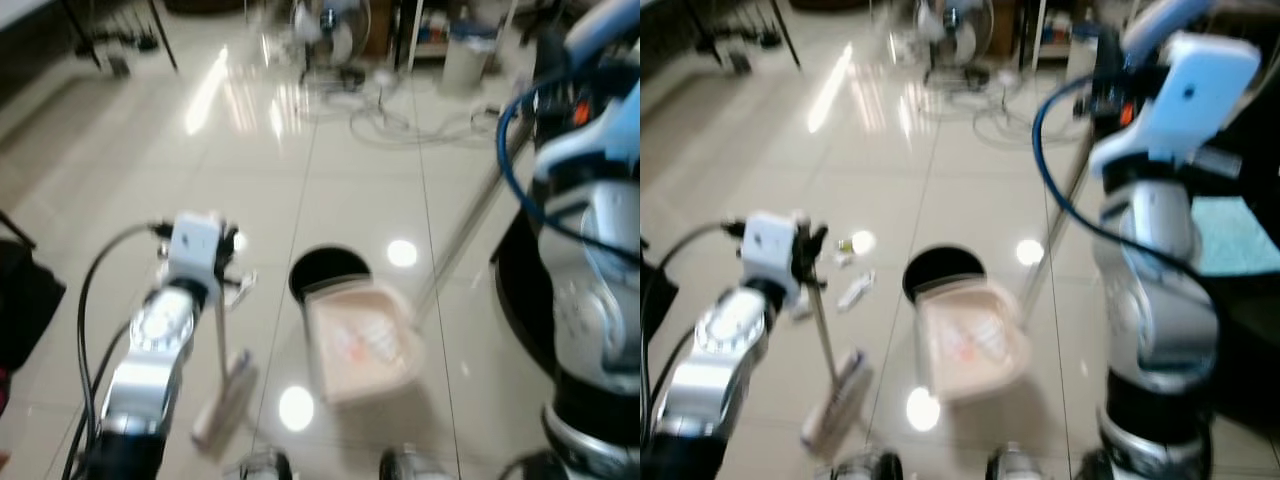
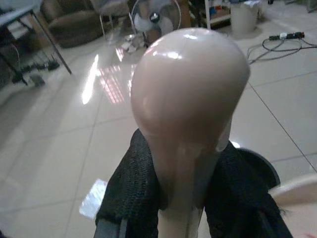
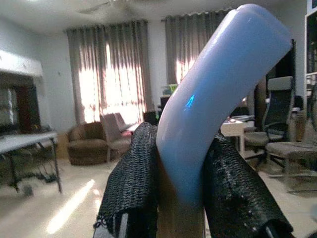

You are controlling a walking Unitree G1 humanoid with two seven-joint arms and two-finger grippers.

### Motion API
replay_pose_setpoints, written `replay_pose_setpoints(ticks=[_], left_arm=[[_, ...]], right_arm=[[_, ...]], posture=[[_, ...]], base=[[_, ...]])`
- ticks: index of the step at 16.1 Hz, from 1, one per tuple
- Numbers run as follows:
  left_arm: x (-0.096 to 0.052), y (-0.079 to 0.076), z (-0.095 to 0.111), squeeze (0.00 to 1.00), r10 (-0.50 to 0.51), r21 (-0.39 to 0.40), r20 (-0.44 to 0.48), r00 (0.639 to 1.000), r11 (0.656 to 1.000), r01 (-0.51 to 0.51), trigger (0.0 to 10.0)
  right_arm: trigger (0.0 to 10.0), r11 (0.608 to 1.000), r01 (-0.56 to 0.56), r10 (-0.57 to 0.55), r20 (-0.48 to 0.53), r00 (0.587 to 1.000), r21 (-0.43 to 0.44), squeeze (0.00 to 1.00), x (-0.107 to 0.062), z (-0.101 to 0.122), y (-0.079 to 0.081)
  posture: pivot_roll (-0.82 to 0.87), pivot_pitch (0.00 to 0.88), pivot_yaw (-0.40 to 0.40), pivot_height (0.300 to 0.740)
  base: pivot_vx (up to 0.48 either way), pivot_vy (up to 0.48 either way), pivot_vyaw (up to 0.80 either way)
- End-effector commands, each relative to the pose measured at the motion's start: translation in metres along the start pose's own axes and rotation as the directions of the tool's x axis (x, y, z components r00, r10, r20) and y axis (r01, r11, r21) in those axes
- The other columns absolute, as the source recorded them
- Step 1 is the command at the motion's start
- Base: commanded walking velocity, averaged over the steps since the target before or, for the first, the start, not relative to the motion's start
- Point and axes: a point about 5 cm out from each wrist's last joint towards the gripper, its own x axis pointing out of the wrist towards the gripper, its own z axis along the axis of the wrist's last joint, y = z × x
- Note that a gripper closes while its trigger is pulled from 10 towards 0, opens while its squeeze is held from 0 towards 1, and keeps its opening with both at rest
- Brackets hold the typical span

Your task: Sweep floor

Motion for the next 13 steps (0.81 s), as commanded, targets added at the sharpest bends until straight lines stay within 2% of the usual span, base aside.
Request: replay_pose_setpoints(ticks=[1,5,8,13], left_arm=[[-0.003,0.004,0.009,0.0,0.02,0.012,0.04,0.999,1.0,-0.021,10.0],[-0.004,0.002,0.013,0.0,0.024,0.0,0.063,0.998,1.0,-0.024,10.0],[-0.001,0.002,0.015,0.0,0.019,-0.001,0.069,0.997,1.0,-0.019,10.0],[-0.001,0.002,0.015,0.0,0.02,-0.004,0.069,0.997,1.0,-0.02,10.0]], right_arm=[[10.0,1.0,0.009,-0.009,0.061,0.998,0.0,0.0,-0.005,0.019,-0.004],[10.0,0.999,0.046,-0.046,0.041,0.998,0.0,0.0,-0.01,0.024,-0.012],[10.0,0.999,0.052,-0.052,0.049,0.997,-0.002,0.0,-0.003,0.032,-0.013],[10.0,0.998,0.064,-0.064,0.051,0.997,0.007,0.0,0.001,0.036,-0.016]], posture=[[-0.11,0.094,0.038,0.74],[-0.11,0.091,0.031,0.74],[-0.12,0.097,0.039,0.74],[-0.12,0.1,0.038,0.74]], base=[[0.0,0.0,0.0],[0.0,0.0,0.0],[0.089,0.0,0.0],[0.283,0.0,0.74]])
